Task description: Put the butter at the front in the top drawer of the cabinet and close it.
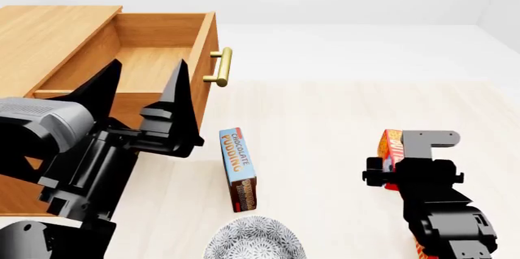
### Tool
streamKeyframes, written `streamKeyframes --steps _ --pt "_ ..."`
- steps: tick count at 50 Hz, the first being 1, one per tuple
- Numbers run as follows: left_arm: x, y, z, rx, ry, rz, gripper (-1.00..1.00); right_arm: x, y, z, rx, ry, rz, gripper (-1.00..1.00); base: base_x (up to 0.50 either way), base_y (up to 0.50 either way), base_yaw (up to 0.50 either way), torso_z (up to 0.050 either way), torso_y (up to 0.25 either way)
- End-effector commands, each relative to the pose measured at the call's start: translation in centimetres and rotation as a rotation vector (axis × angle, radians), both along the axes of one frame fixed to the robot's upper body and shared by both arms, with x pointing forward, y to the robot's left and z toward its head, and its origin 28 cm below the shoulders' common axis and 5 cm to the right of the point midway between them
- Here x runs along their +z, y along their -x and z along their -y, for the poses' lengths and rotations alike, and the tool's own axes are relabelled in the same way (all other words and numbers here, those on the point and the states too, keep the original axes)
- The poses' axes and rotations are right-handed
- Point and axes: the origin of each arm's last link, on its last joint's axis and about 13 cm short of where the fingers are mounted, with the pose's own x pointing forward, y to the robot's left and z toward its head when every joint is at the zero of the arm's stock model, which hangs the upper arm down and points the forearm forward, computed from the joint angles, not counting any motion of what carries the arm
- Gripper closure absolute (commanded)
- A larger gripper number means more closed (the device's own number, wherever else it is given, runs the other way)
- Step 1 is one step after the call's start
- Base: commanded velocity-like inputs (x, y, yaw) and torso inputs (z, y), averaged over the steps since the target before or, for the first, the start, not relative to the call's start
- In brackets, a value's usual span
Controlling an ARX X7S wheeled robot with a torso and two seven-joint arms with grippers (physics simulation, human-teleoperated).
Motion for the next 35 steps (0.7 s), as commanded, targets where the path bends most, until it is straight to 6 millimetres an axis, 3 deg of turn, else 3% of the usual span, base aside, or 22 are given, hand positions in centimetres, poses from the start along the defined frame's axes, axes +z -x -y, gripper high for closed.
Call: streamKeyframes --steps 1,35 --pt "-0.06 -0.01 0.03 -0.001 -0.001 -0.001 -1.0 -0.25 -0.32 -0.04 -0.004 0.001 -0.014 -1.0 0.0 0.0 0.0 0.0 0.0" --pt "-0.09 -0.03 -0.07 0.005 -0.001 -0.002 -1.0 -1.0 -0.75 -0.36 -0.035 -0.009 -0.068 -1.0 0.0 0.0 0.0 0.0 0.0"
